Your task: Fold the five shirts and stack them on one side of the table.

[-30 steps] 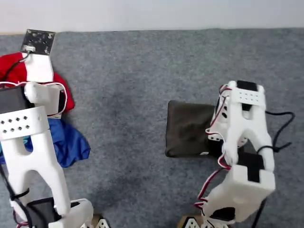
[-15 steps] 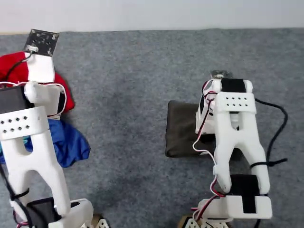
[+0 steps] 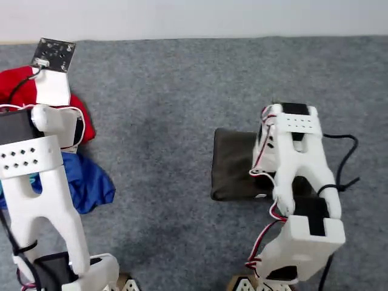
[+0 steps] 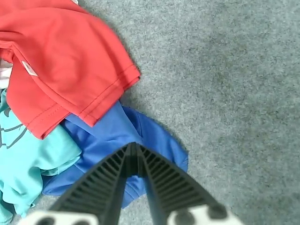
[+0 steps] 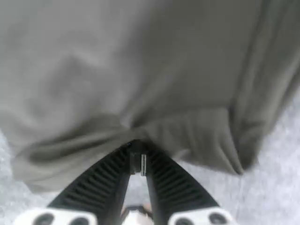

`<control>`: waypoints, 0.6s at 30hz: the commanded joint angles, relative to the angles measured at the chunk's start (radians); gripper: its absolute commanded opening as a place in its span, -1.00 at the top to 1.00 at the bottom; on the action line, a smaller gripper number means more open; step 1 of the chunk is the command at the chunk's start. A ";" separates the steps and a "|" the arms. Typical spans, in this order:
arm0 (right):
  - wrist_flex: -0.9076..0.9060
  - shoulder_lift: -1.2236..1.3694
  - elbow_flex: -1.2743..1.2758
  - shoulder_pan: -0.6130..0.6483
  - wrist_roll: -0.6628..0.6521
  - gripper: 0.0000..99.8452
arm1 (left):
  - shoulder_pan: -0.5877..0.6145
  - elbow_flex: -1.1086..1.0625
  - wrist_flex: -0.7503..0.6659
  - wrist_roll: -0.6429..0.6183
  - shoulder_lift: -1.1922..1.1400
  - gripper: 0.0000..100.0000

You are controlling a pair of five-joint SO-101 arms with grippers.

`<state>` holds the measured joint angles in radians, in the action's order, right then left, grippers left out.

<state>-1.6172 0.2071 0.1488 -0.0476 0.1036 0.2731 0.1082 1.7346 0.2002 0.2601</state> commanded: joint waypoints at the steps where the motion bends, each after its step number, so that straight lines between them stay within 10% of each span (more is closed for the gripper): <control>1: -0.087 -0.007 -0.005 -0.070 -0.011 0.98 | 0.006 0.007 0.014 0.008 0.035 0.99; 7: -0.165 -0.018 -0.011 -0.140 -0.011 0.98 | 0.000 0.007 0.011 0.006 0.032 0.99; 18: -0.018 -0.082 -0.143 0.094 -0.003 0.98 | 0.000 0.007 0.014 0.006 0.032 0.99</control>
<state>-1.6740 0.2056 0.0675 -0.0092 0.1020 0.2731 0.1082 1.7346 0.2002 0.2601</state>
